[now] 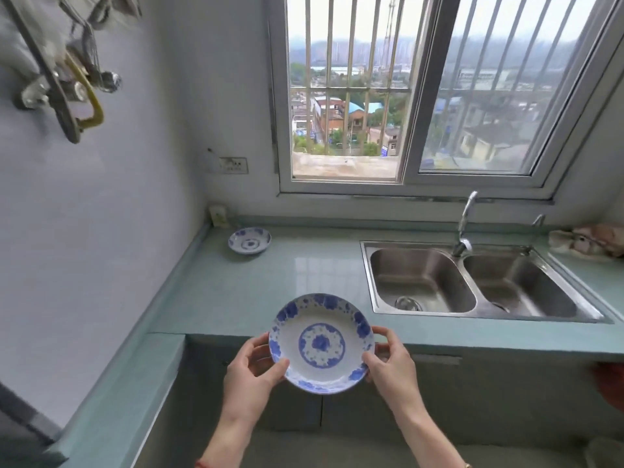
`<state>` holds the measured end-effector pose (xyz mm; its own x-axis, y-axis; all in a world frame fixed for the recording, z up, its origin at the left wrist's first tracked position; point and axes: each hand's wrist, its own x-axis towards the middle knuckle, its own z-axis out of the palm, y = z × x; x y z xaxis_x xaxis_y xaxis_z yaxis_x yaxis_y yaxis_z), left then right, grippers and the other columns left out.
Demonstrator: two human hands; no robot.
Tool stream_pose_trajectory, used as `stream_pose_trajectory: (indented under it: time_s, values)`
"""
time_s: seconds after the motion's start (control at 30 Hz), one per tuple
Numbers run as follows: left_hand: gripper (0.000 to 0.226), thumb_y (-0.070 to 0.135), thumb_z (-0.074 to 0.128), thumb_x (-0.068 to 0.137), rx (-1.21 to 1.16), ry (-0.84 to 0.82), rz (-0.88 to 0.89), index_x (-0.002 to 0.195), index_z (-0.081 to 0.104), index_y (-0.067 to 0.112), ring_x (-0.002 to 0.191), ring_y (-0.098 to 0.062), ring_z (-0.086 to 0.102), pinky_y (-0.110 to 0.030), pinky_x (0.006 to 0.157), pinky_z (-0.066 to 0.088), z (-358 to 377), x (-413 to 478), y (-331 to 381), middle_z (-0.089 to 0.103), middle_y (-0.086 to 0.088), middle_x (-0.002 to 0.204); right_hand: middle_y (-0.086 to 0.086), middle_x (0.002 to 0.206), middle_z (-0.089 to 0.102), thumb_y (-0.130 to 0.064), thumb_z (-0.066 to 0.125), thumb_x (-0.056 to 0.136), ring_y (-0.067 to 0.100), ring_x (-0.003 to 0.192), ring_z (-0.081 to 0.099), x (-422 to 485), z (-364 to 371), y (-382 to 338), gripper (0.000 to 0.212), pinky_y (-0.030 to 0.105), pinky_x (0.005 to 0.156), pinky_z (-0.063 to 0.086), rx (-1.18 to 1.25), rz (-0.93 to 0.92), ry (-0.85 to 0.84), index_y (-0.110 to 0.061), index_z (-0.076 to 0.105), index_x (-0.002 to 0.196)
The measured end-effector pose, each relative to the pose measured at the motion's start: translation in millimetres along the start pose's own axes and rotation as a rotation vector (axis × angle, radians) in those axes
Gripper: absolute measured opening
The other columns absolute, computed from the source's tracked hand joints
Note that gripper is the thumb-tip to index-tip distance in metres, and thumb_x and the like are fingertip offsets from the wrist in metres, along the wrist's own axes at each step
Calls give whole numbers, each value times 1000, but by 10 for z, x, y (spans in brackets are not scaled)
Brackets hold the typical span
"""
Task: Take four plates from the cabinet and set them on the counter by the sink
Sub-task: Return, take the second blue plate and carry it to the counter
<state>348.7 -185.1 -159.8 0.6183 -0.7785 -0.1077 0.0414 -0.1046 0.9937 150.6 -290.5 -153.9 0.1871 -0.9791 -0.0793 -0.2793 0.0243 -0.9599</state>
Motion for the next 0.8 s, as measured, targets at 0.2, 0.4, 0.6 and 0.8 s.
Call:
stream_pose_trajectory:
  time_s: [0.2,0.4,0.6,0.8]
  values:
    - [48,6,81,78,50,54,-43,120,64,20,99,-17,69,-31,74,63,303,1487,116,72,1,108,5,83,64,-5,60,88,23,73,68,1561,473,-174,34,23,53,57,-59,38,-74,-23,55,115]
    - [48,-4,76,77,31,70,-80,121,65,12,97,-24,70,-40,79,63,532,2874,63,73,-8,105,7,80,64,-6,59,88,26,76,68,2878,991,-235,34,45,68,61,-149,79,-60,-19,54,118]
    - [48,-4,71,83,-8,-12,-132,128,61,10,105,-32,67,-45,85,61,724,4262,-152,67,-16,116,19,89,68,-6,56,87,35,82,66,4128,1543,-144,34,51,76,57,-212,133,17,-13,55,120]
    - [58,-6,70,84,-35,-118,-241,138,54,7,102,-25,67,-36,80,62,940,5372,-502,61,-11,129,17,108,65,-8,53,90,27,86,63,5127,1904,103,27,27,63,48,-253,205,81,-18,54,115]
